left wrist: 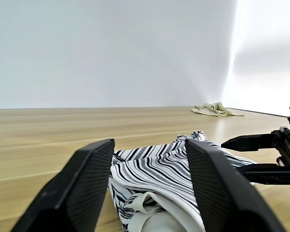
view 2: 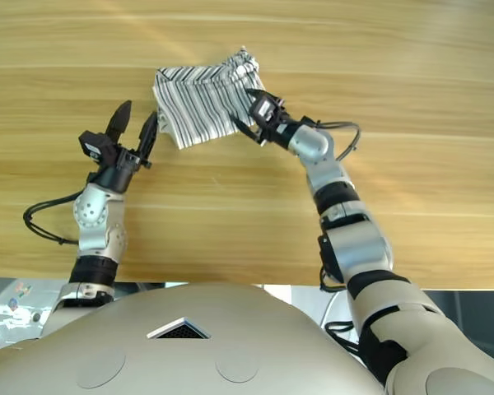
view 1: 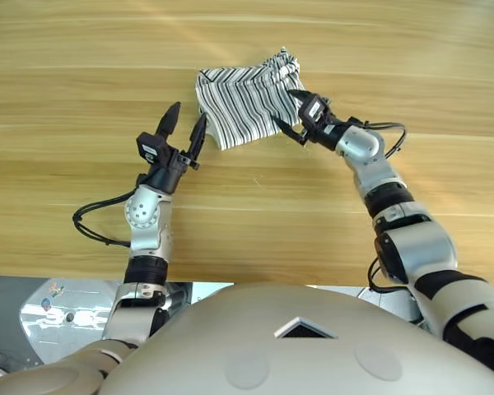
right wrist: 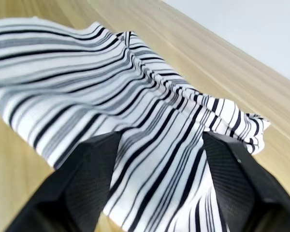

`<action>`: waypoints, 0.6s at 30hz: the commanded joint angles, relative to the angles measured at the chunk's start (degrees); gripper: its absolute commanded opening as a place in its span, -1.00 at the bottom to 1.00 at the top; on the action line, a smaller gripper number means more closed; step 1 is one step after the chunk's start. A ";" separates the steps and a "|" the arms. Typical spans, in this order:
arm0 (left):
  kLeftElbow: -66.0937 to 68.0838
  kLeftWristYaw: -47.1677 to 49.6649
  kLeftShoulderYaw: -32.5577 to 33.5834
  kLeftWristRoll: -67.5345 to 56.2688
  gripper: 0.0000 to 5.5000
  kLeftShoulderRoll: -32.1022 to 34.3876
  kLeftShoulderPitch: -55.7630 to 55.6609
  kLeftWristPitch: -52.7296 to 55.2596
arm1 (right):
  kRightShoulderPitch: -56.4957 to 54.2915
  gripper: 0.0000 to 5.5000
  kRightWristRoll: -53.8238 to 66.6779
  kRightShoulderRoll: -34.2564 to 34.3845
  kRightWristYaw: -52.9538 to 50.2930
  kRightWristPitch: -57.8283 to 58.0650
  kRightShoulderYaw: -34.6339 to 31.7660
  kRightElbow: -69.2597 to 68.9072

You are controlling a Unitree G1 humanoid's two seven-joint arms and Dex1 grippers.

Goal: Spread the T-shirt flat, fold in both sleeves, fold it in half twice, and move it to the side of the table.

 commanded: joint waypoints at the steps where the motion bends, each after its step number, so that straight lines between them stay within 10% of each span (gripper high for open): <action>1: 1.70 -0.74 -0.20 0.26 -0.01 -1.34 -0.50 0.99 | -2.09 0.14 2.21 1.64 3.64 1.42 -1.78 -0.41; 18: 5.94 -0.38 -2.38 3.97 -0.01 -5.31 -3.33 1.88 | -11.19 0.14 -6.46 8.23 -15.70 9.03 -1.90 15.82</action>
